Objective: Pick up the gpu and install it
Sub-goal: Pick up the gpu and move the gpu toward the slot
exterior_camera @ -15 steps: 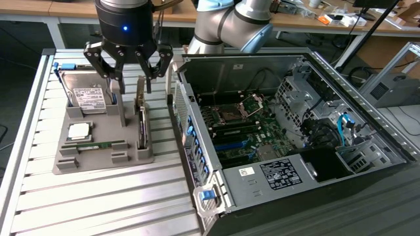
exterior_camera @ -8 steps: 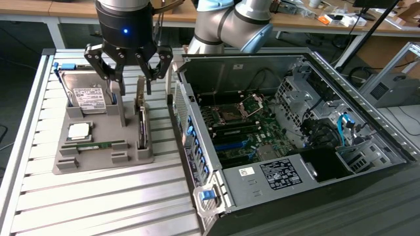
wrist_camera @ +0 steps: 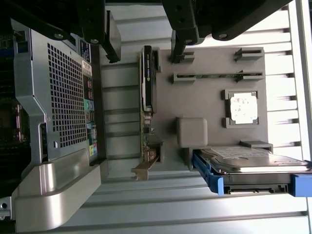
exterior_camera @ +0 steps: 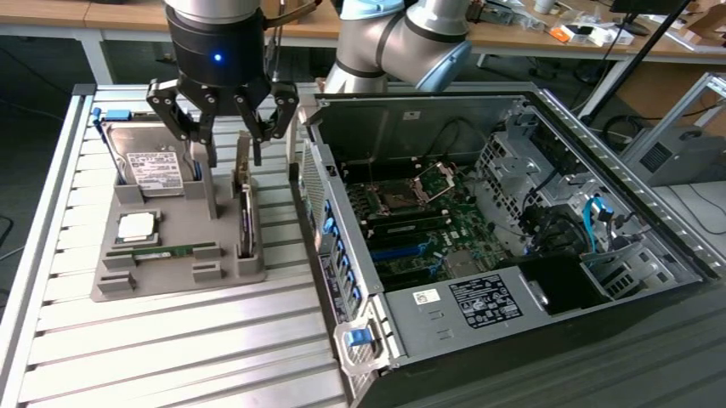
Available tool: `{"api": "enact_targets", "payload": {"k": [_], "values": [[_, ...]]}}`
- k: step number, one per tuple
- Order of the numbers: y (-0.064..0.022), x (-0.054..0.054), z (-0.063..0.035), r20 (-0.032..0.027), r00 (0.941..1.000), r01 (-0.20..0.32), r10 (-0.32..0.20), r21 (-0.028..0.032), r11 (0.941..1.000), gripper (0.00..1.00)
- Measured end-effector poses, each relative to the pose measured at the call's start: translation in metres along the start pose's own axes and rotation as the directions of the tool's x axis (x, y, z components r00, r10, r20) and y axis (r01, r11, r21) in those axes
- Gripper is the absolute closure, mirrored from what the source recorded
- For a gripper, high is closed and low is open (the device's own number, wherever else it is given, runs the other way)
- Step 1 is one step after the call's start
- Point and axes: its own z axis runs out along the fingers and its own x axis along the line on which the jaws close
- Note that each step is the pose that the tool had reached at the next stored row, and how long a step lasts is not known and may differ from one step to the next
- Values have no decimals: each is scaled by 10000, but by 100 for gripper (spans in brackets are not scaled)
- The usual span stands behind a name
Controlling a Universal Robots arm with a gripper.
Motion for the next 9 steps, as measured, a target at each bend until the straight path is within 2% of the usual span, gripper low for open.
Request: {"api": "enact_targets", "payload": {"k": [9], "values": [[-2,1,47,0,10000,0,0,0,10000,46]]}}
